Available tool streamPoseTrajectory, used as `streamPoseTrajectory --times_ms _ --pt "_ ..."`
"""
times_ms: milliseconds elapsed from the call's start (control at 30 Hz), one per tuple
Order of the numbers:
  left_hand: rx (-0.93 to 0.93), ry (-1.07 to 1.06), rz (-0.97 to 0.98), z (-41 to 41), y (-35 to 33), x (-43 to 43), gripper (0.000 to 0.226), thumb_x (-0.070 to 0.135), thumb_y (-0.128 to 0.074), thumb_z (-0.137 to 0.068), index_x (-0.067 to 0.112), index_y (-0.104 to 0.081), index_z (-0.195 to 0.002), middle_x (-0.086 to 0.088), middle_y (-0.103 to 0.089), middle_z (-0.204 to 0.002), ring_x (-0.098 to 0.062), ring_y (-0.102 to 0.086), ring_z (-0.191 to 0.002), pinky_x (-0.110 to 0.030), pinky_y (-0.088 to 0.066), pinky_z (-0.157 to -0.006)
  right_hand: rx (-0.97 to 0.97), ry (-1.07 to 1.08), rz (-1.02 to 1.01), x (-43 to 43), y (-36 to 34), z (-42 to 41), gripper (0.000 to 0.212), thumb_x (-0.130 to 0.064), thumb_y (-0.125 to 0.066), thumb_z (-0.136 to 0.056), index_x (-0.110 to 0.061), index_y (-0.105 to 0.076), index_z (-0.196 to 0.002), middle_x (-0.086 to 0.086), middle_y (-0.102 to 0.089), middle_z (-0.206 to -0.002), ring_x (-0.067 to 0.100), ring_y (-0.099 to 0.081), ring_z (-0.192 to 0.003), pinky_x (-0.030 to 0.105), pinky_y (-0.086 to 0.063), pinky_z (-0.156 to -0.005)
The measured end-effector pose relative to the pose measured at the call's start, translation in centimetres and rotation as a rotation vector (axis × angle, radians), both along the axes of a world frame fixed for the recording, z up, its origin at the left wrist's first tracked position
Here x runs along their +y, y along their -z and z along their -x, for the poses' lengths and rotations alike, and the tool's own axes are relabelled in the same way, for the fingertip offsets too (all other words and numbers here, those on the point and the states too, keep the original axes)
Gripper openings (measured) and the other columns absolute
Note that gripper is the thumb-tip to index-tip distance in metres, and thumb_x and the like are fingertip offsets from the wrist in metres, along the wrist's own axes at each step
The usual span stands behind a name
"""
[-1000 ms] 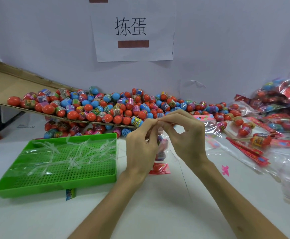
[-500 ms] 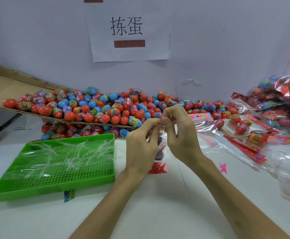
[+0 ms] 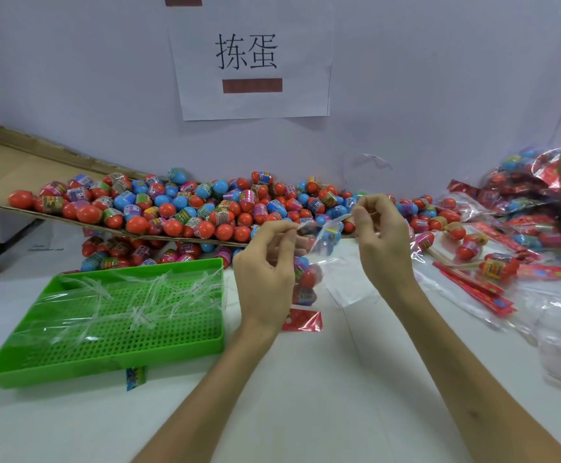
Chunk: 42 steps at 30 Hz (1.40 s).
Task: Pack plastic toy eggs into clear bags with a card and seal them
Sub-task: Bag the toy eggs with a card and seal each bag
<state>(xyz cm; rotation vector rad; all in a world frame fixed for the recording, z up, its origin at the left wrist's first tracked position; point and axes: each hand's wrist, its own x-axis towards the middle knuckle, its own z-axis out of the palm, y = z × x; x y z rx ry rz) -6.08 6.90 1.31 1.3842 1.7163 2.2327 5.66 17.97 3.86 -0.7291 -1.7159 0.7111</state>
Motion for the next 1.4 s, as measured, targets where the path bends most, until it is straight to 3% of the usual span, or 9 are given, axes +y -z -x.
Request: streamPoseTrajectory --times_ms 400,500,733,867,933,1067,1200,1333,1400 --pt "-0.333 -0.133 -0.033 1.5 -0.3 0.1 0.012 0.012 -0.059 -0.104 0.016 -0.071 -0.103 -0.002 -0.078 -0.089 -0.017 -0.077 -0.081 -0.037 -0.063 -0.078 0.165 0.175 0.367 4.5 0.7 -2.8 0.013 -0.014 -0.056 -0.102 -0.008 -0.066 -0.098 -0.004 -0.055 -0.078 0.017 -0.050 -0.081 0.032 -0.044 -0.076" --pt "-0.374 -0.129 -0.044 2.0 -0.3 0.1 0.013 0.012 -0.058 -0.105 0.017 -0.069 -0.102 -0.004 -0.078 -0.087 -0.020 -0.078 -0.079 -0.035 -0.063 -0.076 0.037 0.107 0.321 4.4 0.3 -3.6 0.010 -0.014 -0.064 -0.099 -0.015 -0.070 -0.091 -0.003 -0.064 -0.081 0.015 -0.054 -0.079 0.030 -0.047 -0.076" --pt "-0.429 -0.129 -0.062 2.3 -0.5 0.2 0.013 0.010 -0.057 -0.105 0.016 -0.068 -0.100 -0.005 -0.079 -0.085 -0.022 -0.078 -0.079 -0.028 -0.062 -0.073 -0.721 -0.522 0.104 2.7 -6.2 -2.7 0.008 -0.027 -0.073 -0.094 -0.020 -0.076 -0.090 -0.007 -0.073 -0.082 0.005 -0.067 -0.075 0.022 -0.051 -0.075" --pt "-0.475 -0.122 -0.052 2.3 -0.5 0.1 0.014 0.011 -0.058 -0.105 0.018 -0.068 -0.098 -0.004 -0.079 -0.084 -0.021 -0.078 -0.079 -0.027 -0.062 -0.073 -0.352 -1.086 0.380 3.5 -10.3 -2.8 0.011 -0.023 -0.071 -0.095 -0.013 -0.074 -0.099 0.005 -0.072 -0.095 0.017 -0.069 -0.087 0.026 -0.056 -0.083" --pt "-0.488 -0.115 -0.036 2.1 -0.3 0.1 0.014 0.012 -0.058 -0.105 0.018 -0.069 -0.099 -0.004 -0.079 -0.084 -0.020 -0.078 -0.079 -0.029 -0.063 -0.075 -0.441 -0.858 0.509 6.2 -9.9 -1.8 0.012 -0.018 -0.065 -0.096 -0.012 -0.072 -0.105 0.004 -0.071 -0.097 0.018 -0.066 -0.089 0.026 -0.057 -0.081" --pt "-0.484 -0.095 -0.013 2.0 -0.2 0.1 0.013 0.013 -0.058 -0.105 0.019 -0.069 -0.100 -0.002 -0.079 -0.084 -0.018 -0.078 -0.080 -0.029 -0.063 -0.076 -1.526 -0.235 0.212 10.6 -7.8 -3.3 0.013 -0.005 -0.056 -0.097 -0.010 -0.066 -0.104 0.008 -0.071 -0.102 0.031 -0.067 -0.110 0.041 -0.055 -0.093" --pt "-0.481 -0.095 -0.016 2.0 -0.2 0.4 0.012 0.014 -0.058 -0.105 0.017 -0.070 -0.102 -0.003 -0.079 -0.086 -0.019 -0.078 -0.082 -0.031 -0.064 -0.077 -0.961 -0.219 0.221 10.8 -11.4 -4.2 0.034 -0.001 -0.049 -0.104 -0.024 -0.074 -0.106 -0.002 -0.077 -0.104 0.014 -0.074 -0.086 0.025 -0.057 -0.078" --pt "-0.429 -0.090 0.007 1.6 -0.2 0.2 0.011 0.014 -0.059 -0.104 0.016 -0.070 -0.103 -0.003 -0.079 -0.088 -0.019 -0.078 -0.085 -0.040 -0.064 -0.082 -1.109 -0.234 0.118 9.4 -11.6 -5.1 0.033 0.001 -0.047 -0.104 -0.013 -0.074 -0.117 0.004 -0.076 -0.108 0.023 -0.073 -0.095 0.036 -0.054 -0.094" --pt "-0.423 -0.081 0.013 1.4 -0.3 0.2 0.011 0.014 -0.059 -0.104 0.016 -0.070 -0.101 -0.002 -0.079 -0.085 -0.018 -0.078 -0.085 -0.042 -0.063 -0.084 -1.108 -0.310 0.182 8.3 -11.6 -5.8 0.029 -0.007 -0.049 -0.106 -0.018 -0.073 -0.117 -0.003 -0.076 -0.106 0.014 -0.074 -0.091 0.026 -0.056 -0.084"
